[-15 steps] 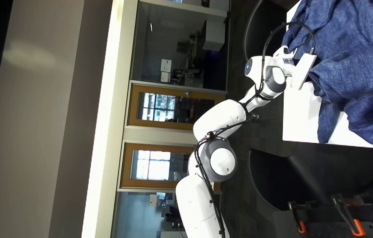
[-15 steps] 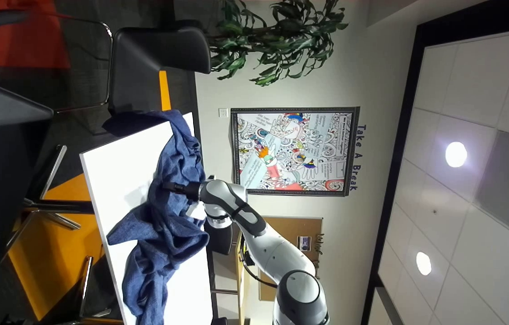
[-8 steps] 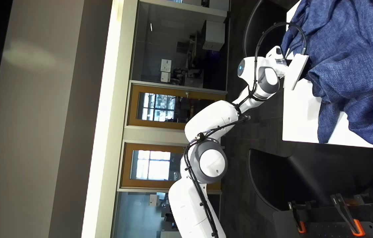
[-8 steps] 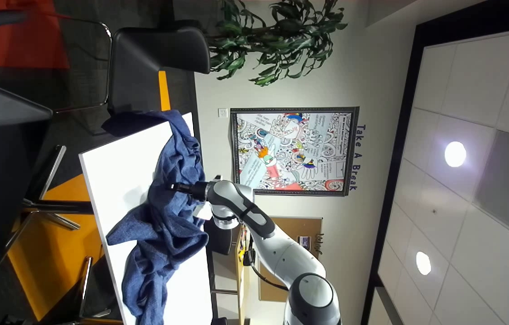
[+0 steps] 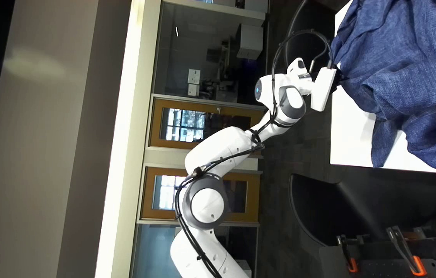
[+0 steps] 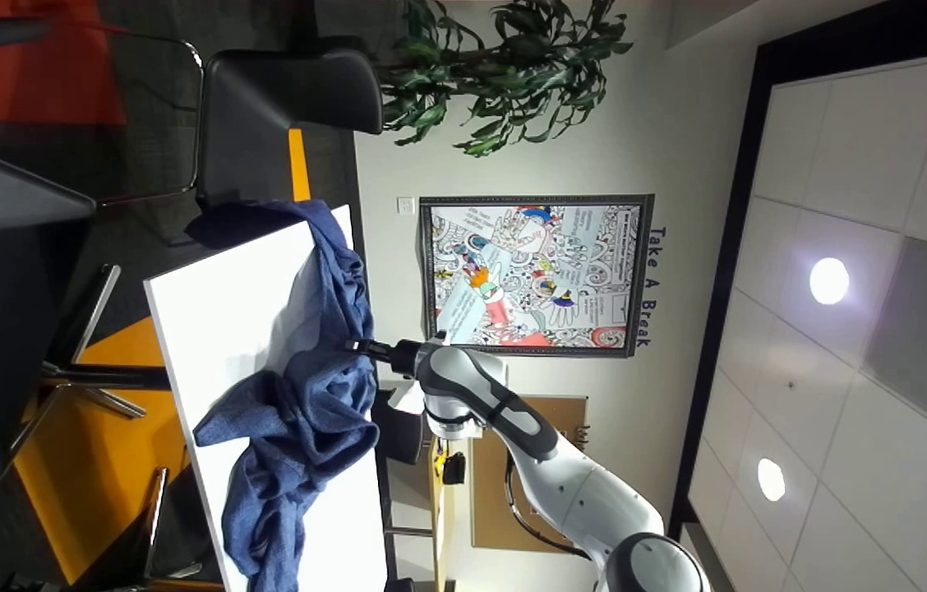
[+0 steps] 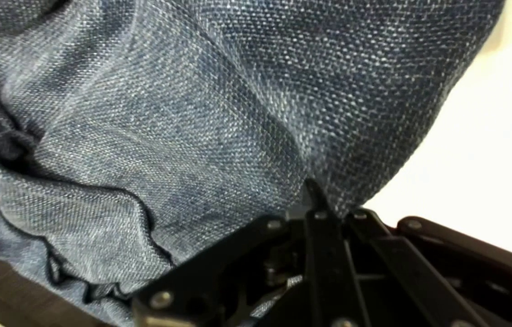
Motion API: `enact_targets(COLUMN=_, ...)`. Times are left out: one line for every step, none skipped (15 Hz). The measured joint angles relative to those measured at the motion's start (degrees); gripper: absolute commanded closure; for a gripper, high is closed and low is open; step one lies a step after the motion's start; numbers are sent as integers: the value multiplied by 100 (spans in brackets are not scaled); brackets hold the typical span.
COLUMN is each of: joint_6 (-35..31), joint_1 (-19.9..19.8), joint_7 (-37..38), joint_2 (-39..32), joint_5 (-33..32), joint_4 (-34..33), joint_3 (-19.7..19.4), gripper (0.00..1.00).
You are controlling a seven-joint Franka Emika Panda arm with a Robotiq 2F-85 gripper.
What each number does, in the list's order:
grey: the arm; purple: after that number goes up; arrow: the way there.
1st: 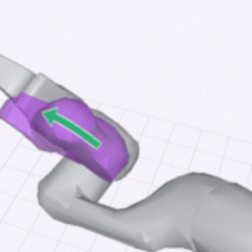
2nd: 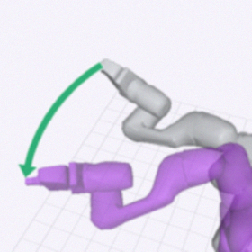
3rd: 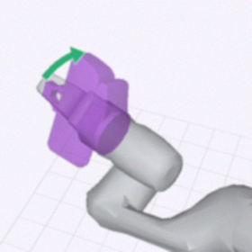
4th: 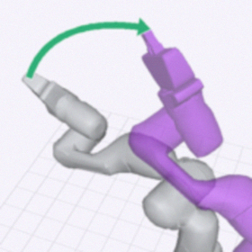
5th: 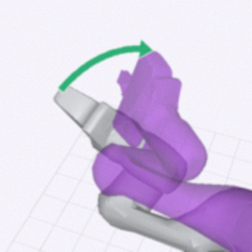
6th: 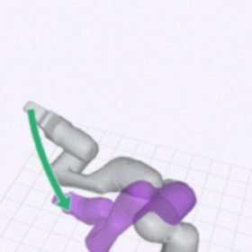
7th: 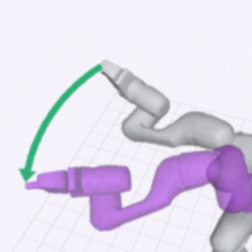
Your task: Gather the cloth
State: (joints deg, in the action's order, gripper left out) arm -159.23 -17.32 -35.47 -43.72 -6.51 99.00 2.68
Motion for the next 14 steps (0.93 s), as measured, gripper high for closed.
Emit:
enact_targets(joint_6=-123, joint_1=31, joint_7=41, joint_2=244, joint_5=-14, joint_4=266, joint_3=-56, gripper=100)
enact_targets(joint_6=-266, joint_1=86, joint_7=138, joint_2=480, joint_5=-73, joint_4=538, joint_3=-148, gripper=100)
enact_targets(joint_6=-408, joint_1=157, joint_7=272, joint_2=709, joint_5=-170, joint_4=812, joint_3=-260, gripper=100)
enact_targets(joint_6=-562, joint_1=252, joint_7=457, joint_2=941, joint_5=-301, joint_4=1102, joint_3=-411, gripper=100)
enact_targets(joint_6=-728, joint_1=374, joint_7=678, joint_2=1163, joint_5=-465, joint_4=1394, joint_3=-601, gripper=100)
enact_targets(joint_6=-919, joint_1=528, joint_7=942, joint_2=1392, joint_5=-656, joint_4=1706, joint_3=-840, gripper=100)
enact_targets(joint_6=-1116, joint_1=708, joint_7=1235, joint_2=1607, joint_5=-859, joint_4=2013, joint_3=-1124, gripper=100)
enact_targets(joint_6=-1321, joint_1=932, joint_7=1571, joint_2=1820, joint_5=-1080, joint_4=2324, joint_3=-1470, gripper=100)
enact_targets(joint_6=-1541, joint_1=1202, joint_7=1922, joint_2=2027, joint_5=-1286, joint_4=2641, joint_3=-1884, gripper=100)
enact_targets(joint_6=-1773, joint_1=1507, joint_7=2297, joint_2=2229, joint_5=-1503, joint_4=2963, joint_3=-2360, gripper=100)
enact_targets(joint_6=-1974, joint_1=1794, joint_7=2709, joint_2=2412, joint_5=-1773, joint_4=3246, joint_3=-2839, gripper=100)
enact_targets(joint_6=-2129, joint_1=2059, joint_7=3111, joint_2=2582, joint_5=-2041, joint_4=3493, joint_3=-3314, gripper=100)
enact_targets(joint_6=-2265, joint_1=2313, joint_7=3458, joint_2=2724, joint_5=-2258, joint_4=3703, joint_3=-3798, gripper=100)
enact_targets(joint_6=-2357, joint_1=2556, joint_7=3730, joint_2=2829, joint_5=-2410, joint_4=3861, joint_3=-4260, gripper=100)
